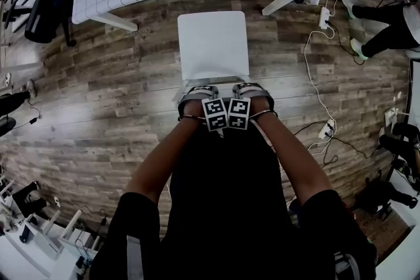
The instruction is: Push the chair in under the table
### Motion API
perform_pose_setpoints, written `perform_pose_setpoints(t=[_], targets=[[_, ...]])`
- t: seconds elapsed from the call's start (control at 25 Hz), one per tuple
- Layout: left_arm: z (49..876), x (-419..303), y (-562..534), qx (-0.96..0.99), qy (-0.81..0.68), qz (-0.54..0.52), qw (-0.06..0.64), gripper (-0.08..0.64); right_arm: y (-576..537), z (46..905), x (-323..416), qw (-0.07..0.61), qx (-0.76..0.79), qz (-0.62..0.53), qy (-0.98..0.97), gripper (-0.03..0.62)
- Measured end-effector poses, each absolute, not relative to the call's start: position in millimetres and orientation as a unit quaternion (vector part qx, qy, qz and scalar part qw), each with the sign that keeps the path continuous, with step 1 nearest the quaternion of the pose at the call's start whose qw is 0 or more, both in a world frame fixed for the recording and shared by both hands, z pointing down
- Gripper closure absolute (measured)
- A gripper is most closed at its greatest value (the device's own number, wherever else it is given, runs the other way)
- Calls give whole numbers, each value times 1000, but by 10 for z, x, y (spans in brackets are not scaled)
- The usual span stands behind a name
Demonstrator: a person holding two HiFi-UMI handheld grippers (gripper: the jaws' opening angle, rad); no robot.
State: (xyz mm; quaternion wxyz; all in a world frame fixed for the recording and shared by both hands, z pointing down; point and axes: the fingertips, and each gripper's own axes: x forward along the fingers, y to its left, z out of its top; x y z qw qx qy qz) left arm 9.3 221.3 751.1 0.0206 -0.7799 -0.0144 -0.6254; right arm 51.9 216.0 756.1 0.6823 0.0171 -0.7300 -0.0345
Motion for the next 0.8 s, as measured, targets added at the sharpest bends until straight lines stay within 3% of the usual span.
perform_pose_setpoints(t=[0.8], targets=[[7428,84,1991,-791,-13,-611,-1,477,1964,7518,523,691,23,-15,-723,518]])
